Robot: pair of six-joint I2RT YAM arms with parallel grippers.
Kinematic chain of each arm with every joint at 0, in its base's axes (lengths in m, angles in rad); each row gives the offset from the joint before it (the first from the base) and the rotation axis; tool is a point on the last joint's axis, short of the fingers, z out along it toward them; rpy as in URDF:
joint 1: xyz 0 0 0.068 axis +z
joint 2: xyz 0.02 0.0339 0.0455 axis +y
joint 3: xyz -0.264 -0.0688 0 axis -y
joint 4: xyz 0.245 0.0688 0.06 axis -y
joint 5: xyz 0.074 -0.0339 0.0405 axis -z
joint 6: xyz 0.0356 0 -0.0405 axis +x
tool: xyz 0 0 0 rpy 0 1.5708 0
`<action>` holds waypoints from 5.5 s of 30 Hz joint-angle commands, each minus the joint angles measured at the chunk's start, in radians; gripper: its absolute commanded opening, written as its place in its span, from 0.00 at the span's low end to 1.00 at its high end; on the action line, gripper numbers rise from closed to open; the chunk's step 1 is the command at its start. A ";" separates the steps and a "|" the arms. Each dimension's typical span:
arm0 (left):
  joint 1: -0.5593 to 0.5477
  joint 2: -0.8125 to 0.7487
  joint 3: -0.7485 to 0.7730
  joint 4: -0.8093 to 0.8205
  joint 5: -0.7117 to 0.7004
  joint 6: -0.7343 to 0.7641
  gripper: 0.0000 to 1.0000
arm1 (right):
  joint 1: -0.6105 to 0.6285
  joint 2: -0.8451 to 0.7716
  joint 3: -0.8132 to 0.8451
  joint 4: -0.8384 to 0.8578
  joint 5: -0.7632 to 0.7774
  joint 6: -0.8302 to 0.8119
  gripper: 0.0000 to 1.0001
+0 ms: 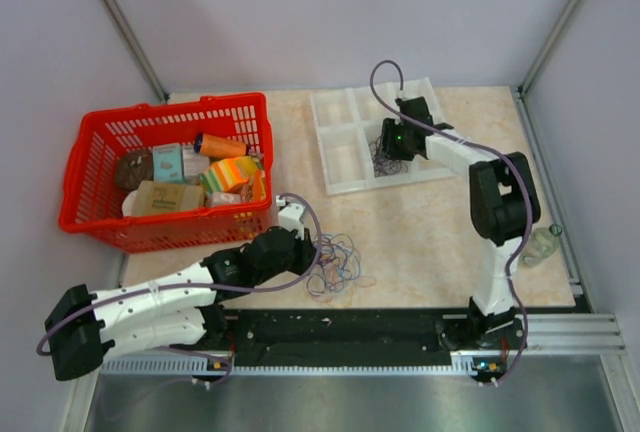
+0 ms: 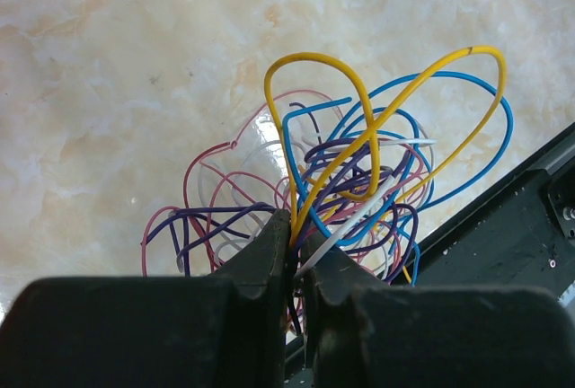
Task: Untangle the cables
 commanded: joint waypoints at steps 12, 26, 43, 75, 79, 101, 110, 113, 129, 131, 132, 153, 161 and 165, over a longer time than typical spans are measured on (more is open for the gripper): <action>-0.003 0.080 0.038 0.054 0.034 -0.068 0.16 | 0.293 -0.866 -0.606 -0.049 -0.352 -0.140 0.62; -0.003 0.011 0.008 0.051 0.057 -0.034 0.08 | 0.426 -0.668 -0.686 0.424 -0.433 -0.159 0.55; -0.003 0.031 -0.001 0.046 0.029 -0.060 0.31 | 0.477 -0.872 -0.660 0.352 -0.227 -0.044 0.00; 0.011 0.333 -0.141 0.310 -0.138 -0.166 0.21 | 0.492 -0.796 0.878 -0.271 0.175 -0.171 0.00; 0.010 0.257 -0.141 0.272 -0.136 -0.144 0.21 | 0.492 -0.761 0.932 -0.289 0.293 -0.298 0.00; 0.010 0.036 0.020 0.077 -0.049 -0.008 0.37 | 0.492 -1.280 -0.300 -0.476 0.645 -0.010 0.00; 0.008 0.008 0.040 0.071 -0.027 0.000 0.40 | 0.489 -1.207 -0.385 -0.499 0.714 0.082 0.00; 0.008 -0.010 0.037 0.068 -0.029 0.001 0.41 | 0.427 -1.165 -0.459 -0.499 0.656 0.174 0.00; 0.010 -0.026 0.034 0.083 -0.001 0.001 0.42 | 0.255 -1.099 -0.795 -0.519 0.270 0.576 0.13; 0.008 -0.026 0.035 0.082 -0.001 0.000 0.42 | 0.247 -1.075 -0.801 -0.519 0.275 0.579 0.21; 0.008 -0.026 0.035 0.078 -0.001 0.000 0.41 | 0.247 -1.065 -0.803 -0.516 0.280 0.581 0.33; 0.008 -0.030 0.031 0.089 0.009 -0.003 0.41 | 0.296 -0.708 -0.705 -0.395 0.484 0.437 0.72; 0.008 -0.030 0.028 0.086 0.008 -0.008 0.42 | 0.296 -0.670 -0.744 -0.358 0.485 0.473 0.50; 0.010 -0.023 0.026 0.098 0.002 -0.041 0.43 | 0.299 -0.622 -0.749 -0.352 0.514 0.490 0.49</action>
